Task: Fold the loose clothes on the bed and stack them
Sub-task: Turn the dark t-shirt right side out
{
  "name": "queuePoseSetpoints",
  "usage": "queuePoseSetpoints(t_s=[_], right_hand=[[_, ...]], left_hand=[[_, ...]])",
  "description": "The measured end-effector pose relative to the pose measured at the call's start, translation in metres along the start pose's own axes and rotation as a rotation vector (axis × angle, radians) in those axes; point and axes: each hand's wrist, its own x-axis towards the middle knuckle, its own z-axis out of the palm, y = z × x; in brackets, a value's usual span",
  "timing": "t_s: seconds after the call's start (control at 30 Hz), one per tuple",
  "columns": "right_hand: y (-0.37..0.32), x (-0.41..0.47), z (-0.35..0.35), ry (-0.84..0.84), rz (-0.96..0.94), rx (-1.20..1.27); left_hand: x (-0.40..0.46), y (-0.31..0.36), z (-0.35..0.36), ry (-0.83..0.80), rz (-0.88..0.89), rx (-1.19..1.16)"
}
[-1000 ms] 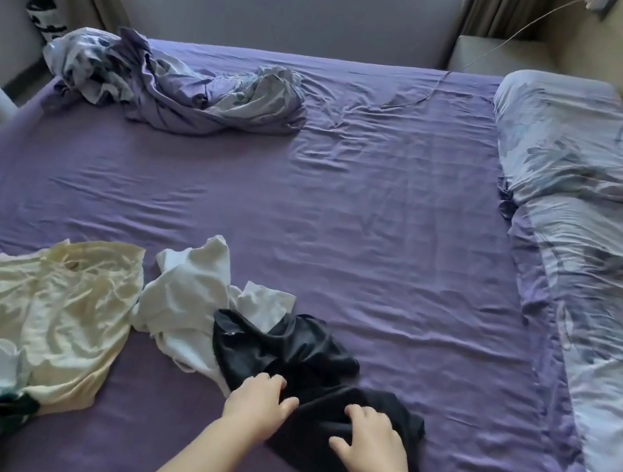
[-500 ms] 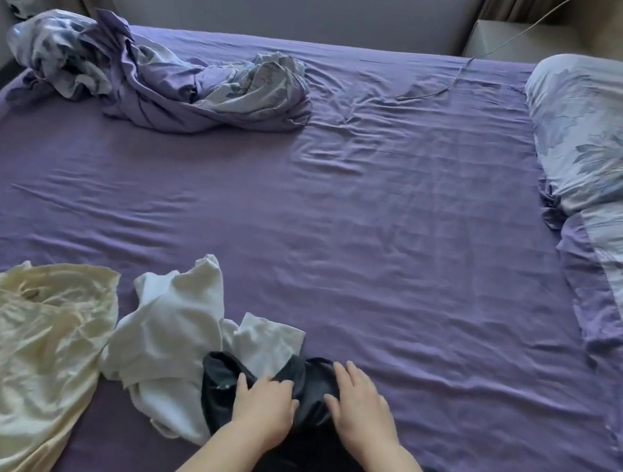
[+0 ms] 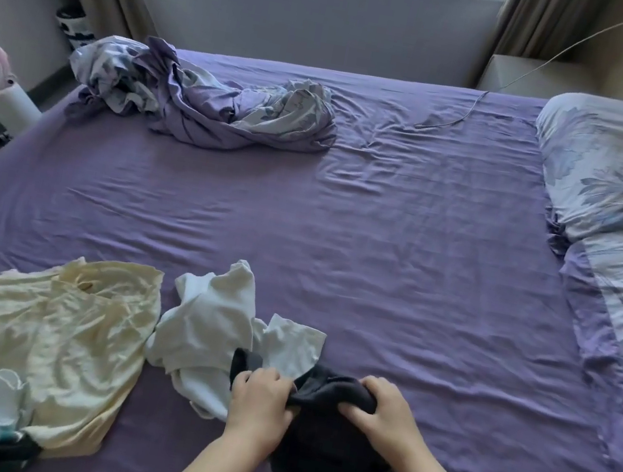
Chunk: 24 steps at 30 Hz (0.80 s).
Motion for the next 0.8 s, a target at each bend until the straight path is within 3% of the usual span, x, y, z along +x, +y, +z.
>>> queuePoseSetpoints(t_s=[0.1, 0.2, 0.37, 0.53, 0.63, 0.8], right_hand=[[-0.021, -0.035, -0.027, 0.013, -0.02, 0.281], [-0.048, -0.064, -0.055, 0.098, -0.063, 0.37], [-0.106, -0.115, -0.116, 0.217, -0.169, 0.353], [-0.145, -0.175, -0.164, 0.306, -0.24, 0.402], [-0.162, -0.214, -0.186, 0.326, -0.268, 0.425], [-0.188, -0.265, -0.214, 0.384, -0.316, 0.286]], left_hand=[[-0.022, 0.007, -0.031, 0.061, 0.013, -0.072], [-0.041, 0.021, -0.066, 0.119, 0.07, -0.145], [-0.082, 0.051, -0.135, 0.173, 0.174, -0.341], [-0.136, 0.076, -0.207, 0.101, 0.332, -1.007], [-0.163, 0.084, -0.245, 0.134, 0.373, -1.187], [-0.201, 0.096, -0.292, 0.024, 0.562, -1.336]])
